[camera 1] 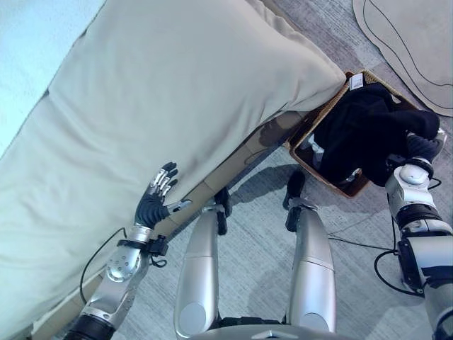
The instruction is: Pick up clothes into the bucket
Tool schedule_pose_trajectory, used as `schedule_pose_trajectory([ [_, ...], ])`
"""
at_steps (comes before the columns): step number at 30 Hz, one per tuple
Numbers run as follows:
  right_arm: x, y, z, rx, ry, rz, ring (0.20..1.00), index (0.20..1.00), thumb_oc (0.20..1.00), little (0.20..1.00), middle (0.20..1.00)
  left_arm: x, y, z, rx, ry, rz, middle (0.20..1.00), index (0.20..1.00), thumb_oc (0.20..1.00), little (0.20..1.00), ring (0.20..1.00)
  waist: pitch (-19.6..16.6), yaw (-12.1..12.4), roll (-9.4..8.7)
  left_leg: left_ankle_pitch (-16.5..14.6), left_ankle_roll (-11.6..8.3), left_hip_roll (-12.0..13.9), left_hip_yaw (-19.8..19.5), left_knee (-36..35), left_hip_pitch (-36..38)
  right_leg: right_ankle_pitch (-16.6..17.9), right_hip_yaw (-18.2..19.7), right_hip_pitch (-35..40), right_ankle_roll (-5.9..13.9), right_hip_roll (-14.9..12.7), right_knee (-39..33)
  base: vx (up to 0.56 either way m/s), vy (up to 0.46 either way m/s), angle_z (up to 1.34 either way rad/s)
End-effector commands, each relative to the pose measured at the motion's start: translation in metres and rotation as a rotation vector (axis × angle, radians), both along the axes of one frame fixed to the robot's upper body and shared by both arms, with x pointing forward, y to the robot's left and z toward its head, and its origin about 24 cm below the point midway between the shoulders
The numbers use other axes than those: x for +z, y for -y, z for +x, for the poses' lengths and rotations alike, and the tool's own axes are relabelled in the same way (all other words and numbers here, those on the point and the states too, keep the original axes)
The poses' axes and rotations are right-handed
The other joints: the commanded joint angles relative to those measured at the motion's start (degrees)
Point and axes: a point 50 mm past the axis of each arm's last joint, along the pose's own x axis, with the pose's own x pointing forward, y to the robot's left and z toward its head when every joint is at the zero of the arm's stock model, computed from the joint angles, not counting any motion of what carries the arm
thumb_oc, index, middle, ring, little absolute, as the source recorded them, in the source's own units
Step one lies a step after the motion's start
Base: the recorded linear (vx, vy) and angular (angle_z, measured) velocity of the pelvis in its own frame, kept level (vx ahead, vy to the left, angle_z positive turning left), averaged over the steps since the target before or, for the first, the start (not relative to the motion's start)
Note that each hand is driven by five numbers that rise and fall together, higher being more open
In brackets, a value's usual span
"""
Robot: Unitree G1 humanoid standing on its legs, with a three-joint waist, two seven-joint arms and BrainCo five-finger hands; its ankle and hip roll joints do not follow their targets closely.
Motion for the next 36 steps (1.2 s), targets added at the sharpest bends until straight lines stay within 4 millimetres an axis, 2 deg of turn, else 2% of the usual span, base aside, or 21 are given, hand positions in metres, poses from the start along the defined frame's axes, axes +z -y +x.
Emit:
schedule_pose_trajectory([
  [1, -0.002, 0.029, -0.020, -0.089, -0.079, -0.050, 0.200, 0.200, 0.200, 0.200, 0.200, 0.013, 0.004, -0.004, -0.018, 0.086, -0.043, 1.000, 1.000, 1.000, 1.000, 1.000, -4.0, -0.5, 1.83, -2.6, 0.36, 0.3, -0.9, 2.7, -1.7, -1.2, 3.1, 2.5, 1.24, -2.0, 2.6, 0.00, 0.000, 0.00],
  [4, 0.002, 0.033, -0.022, -0.099, -0.058, -0.033, 0.200, 0.200, 0.200, 0.200, 0.200, 0.012, 0.003, -0.005, -0.015, 0.085, -0.043, 1.000, 1.000, 1.000, 1.000, 1.000, -4.4, -0.2, 2.11, -2.9, 0.42, 0.1, -1.1, 3.5, -2.1, -1.6, 3.4, 2.0, 1.10, -2.0, 3.4, 0.02, -0.014, 0.05],
  [5, 0.003, 0.034, -0.023, -0.097, -0.057, -0.035, 0.435, 0.435, 0.435, 0.435, 0.435, 0.012, 0.003, -0.005, -0.017, 0.084, -0.044, 1.000, 1.000, 1.000, 1.000, 1.000, -4.5, -0.2, 2.10, -3.0, 0.46, 0.1, -1.2, 3.7, -2.2, -1.7, 3.4, 2.0, 1.08, -2.0, 3.5, 0.01, -0.007, 0.07],
  [6, 0.002, 0.034, -0.023, -0.097, -0.058, -0.035, 0.526, 0.526, 0.526, 0.526, 0.526, 0.012, 0.003, -0.005, -0.017, 0.083, -0.044, 1.000, 1.000, 1.000, 1.000, 1.000, -4.6, -0.2, 2.12, -3.0, 0.46, 0.1, -1.2, 3.7, -2.2, -1.8, 3.4, 2.0, 1.08, -2.0, 3.6, 0.01, -0.018, 0.04],
  [7, 0.006, 0.034, -0.022, -0.092, -0.048, -0.042, 1.000, 1.000, 1.000, 1.000, 1.000, 0.010, 0.002, -0.006, -0.014, 0.074, -0.046, 1.000, 1.000, 1.000, 1.000, 1.000, -4.8, -0.1, 2.07, -3.0, 0.51, 0.1, -1.3, 3.7, -2.1, -1.8, 3.3, 2.1, 1.03, -1.9, 3.5, 0.00, 0.000, 0.00],
  [19, 0.010, 0.036, -0.022, -0.112, -0.037, -0.056, 1.000, 1.000, 1.000, 1.000, 1.000, 0.010, 0.001, -0.003, 0.000, 0.072, -0.041, 1.000, 1.000, 1.000, 1.000, 1.000, -5.2, -0.4, 1.47, -2.3, 0.37, 0.2, -1.5, 1.4, -0.4, -1.3, 2.8, 4.0, 0.97, -1.4, 1.5, 0.00, -0.006, 0.02],
  [24, 0.003, 0.037, -0.026, -0.134, -0.038, -0.023, 1.000, 1.000, 1.000, 1.000, 1.000, 0.009, 0.001, 0.000, -0.005, 0.067, -0.037, 1.000, 1.000, 1.000, 1.000, 1.000, -5.5, -0.8, 1.26, -1.3, 0.14, 0.2, -1.6, -1.9, 2.6, -0.2, 2.3, 6.8, 1.33, -1.1, -1.6, 0.00, -0.003, -0.02],
  [26, -0.003, 0.037, -0.029, -0.164, -0.009, 0.036, 1.000, 1.000, 1.000, 1.000, 1.000, 0.007, 0.001, 0.002, -0.004, 0.062, -0.032, 1.000, 1.000, 1.000, 1.000, 1.000, -5.6, -1.0, 1.21, -0.6, -0.03, 0.2, -1.6, -4.0, 4.4, 0.6, 2.2, 8.4, 1.52, -1.0, -3.8, -0.02, -0.009, -0.05],
  [27, -0.009, 0.038, -0.033, -0.208, 0.043, 0.125, 1.000, 1.000, 1.000, 1.000, 1.000, 0.006, 0.001, 0.004, 0.001, 0.058, -0.028, 1.000, 1.000, 1.000, 1.000, 1.000, -5.9, -1.3, 1.07, 1.8, 0.11, 0.1, -0.9, -7.0, 6.1, 3.0, 1.4, 10.3, 1.38, -1.2, -6.9, -0.07, -0.002, 0.00],
  [29, -0.009, 0.038, -0.033, -0.208, 0.043, 0.126, 1.000, 1.000, 1.000, 1.000, 1.000, 0.006, 0.001, 0.004, 0.001, 0.059, -0.027, 1.000, 1.000, 1.000, 1.000, 1.000, -5.7, -1.3, 1.03, 2.1, 0.12, 0.1, -0.9, -7.4, 6.5, 3.2, 1.4, 10.6, 1.38, -1.2, -7.3, -0.04, 0.000, 0.01],
  [33, -0.031, 0.015, -0.030, -0.091, 0.062, 0.149, 1.000, 1.000, 1.000, 1.000, 1.000, 0.002, -0.005, 0.008, 0.038, 0.044, -0.024, 1.000, 1.000, 1.000, 1.000, 1.000, -6.3, -2.2, 0.23, 4.2, -0.39, 0.1, -0.6, -13.2, 12.9, 5.5, 0.8, 17.1, 2.15, -1.1, -13.1, 0.03, -0.019, -0.04],
  [34, -0.040, 0.000, -0.030, -0.015, 0.057, 0.111, 1.000, 1.000, 1.000, 1.000, 1.000, -0.002, -0.009, 0.009, 0.071, 0.037, -0.036, 1.000, 1.000, 1.000, 1.000, 1.000, -6.9, -2.7, -0.42, 5.1, -0.71, 0.3, -0.8, -15.8, 15.8, 6.3, 0.0, 20.4, 2.48, -1.1, -15.7, 0.04, -0.039, -0.07],
  [36, -0.046, -0.007, -0.033, 0.016, 0.052, 0.096, 1.000, 1.000, 1.000, 1.000, 1.000, -0.005, -0.011, 0.009, 0.084, 0.025, -0.044, 1.000, 1.000, 1.000, 1.000, 1.000, -7.0, -3.1, -0.78, 5.7, -0.79, 0.3, -1.0, -17.3, 17.7, 6.8, -0.4, 22.5, 2.64, -1.1, -17.2, 0.05, -0.040, -0.03],
])
